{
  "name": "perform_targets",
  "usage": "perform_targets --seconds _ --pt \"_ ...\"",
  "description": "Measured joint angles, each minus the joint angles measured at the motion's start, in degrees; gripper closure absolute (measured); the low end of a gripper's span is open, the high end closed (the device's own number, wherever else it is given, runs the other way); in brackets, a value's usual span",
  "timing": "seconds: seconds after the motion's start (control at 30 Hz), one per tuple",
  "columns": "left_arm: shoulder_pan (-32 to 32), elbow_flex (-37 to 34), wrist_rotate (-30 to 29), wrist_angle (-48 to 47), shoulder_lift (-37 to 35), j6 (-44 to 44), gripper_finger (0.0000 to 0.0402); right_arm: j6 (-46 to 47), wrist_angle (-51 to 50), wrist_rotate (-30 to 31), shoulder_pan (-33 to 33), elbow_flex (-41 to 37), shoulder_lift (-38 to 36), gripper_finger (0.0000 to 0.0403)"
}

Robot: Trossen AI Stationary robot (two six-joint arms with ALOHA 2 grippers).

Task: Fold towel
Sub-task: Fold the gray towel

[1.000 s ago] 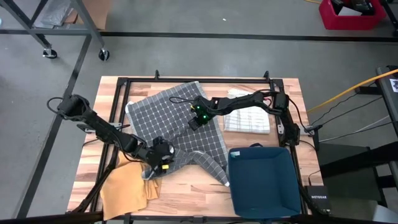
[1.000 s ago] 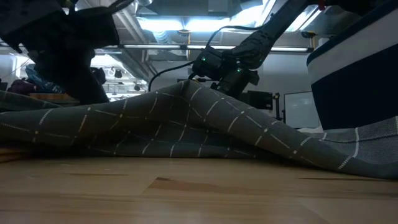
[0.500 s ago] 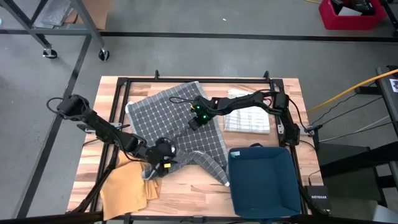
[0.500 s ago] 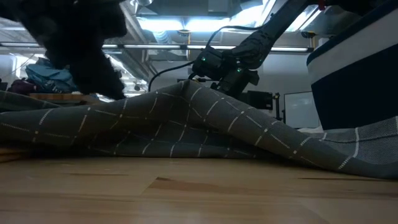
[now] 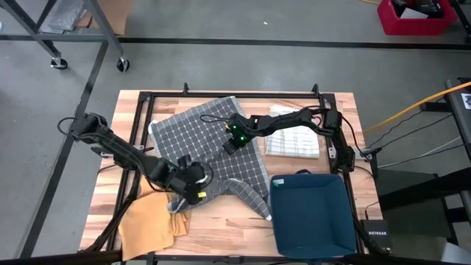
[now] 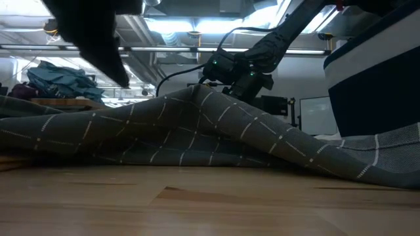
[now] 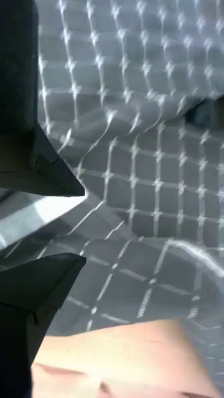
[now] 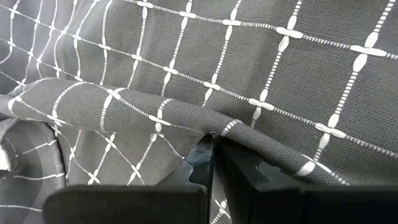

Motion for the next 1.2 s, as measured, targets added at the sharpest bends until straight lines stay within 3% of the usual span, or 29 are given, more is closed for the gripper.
perform_targets --seconds 0.33,0.7,0.97,1.2 --pt "-1.32 -0.03 -0.5 -0.09 10.03 -3.61 0.0251 0.0 0.0 -0.02 0.0 0.0 0.0 0.037" --pt "-1.34 -0.04 -6.32 -1.32 13.05 -5.07 0.0251 0.0 0.0 -0.02 0.01 0.0 0.0 0.037" --pt "-0.9 0.89 -11.12 -14.83 13.23 -12.25 0.0251 0.0 0.0 0.07 0.01 0.0 0.0 0.037" --pt "-0.94 1.09 -9.88 -13.62 13.23 -11.24 0.0251 0.0 0.0 0.11 0.01 -0.02 0.0 0.037"
